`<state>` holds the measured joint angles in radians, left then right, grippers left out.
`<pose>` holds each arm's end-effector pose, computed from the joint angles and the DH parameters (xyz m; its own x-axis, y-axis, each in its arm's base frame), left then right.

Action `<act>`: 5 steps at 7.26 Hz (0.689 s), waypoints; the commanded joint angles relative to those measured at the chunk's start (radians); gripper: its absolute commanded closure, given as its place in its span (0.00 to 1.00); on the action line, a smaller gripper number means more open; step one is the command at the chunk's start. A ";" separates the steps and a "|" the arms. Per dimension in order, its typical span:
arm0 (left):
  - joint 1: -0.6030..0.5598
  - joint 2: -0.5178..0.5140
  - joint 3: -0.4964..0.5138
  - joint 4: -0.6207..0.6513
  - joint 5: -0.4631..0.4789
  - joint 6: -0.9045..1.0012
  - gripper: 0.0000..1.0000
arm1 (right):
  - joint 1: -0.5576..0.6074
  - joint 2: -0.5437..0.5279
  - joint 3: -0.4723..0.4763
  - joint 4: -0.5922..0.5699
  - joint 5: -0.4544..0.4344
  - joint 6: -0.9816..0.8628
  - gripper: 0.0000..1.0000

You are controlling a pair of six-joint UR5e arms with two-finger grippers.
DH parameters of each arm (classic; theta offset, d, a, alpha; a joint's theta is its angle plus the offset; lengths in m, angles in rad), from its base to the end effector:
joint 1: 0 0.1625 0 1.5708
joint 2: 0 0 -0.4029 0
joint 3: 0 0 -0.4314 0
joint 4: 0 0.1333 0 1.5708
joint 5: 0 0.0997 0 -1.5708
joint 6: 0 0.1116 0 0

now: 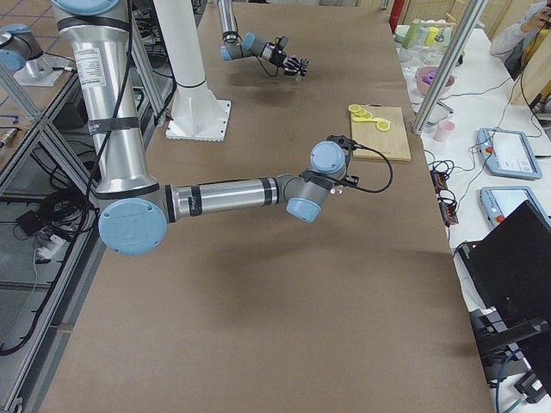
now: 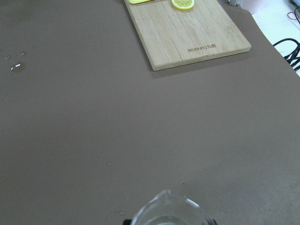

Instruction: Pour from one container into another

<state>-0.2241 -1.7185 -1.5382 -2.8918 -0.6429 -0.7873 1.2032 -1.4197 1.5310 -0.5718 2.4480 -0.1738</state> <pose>0.5039 -0.3432 0.4217 0.7325 0.2670 -0.6262 0.5498 0.3103 0.7755 -0.1704 -0.5747 0.4553 0.3162 -0.9312 0.1817 0.2177 0.2576 0.9414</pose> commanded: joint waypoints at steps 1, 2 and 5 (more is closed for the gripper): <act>0.000 -0.001 0.030 -0.012 0.002 -0.003 1.00 | -0.046 0.007 -0.002 0.070 -0.062 0.121 1.00; 0.000 -0.007 0.030 -0.020 0.002 -0.003 1.00 | -0.077 0.007 -0.006 0.123 -0.102 0.188 1.00; 0.000 -0.030 0.043 -0.021 0.002 -0.004 1.00 | -0.161 0.007 -0.063 0.267 -0.199 0.311 1.00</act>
<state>-0.2240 -1.7412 -1.4992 -2.9127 -0.6412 -0.7904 1.0755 -1.4128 1.4993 -0.3731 2.2855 0.0826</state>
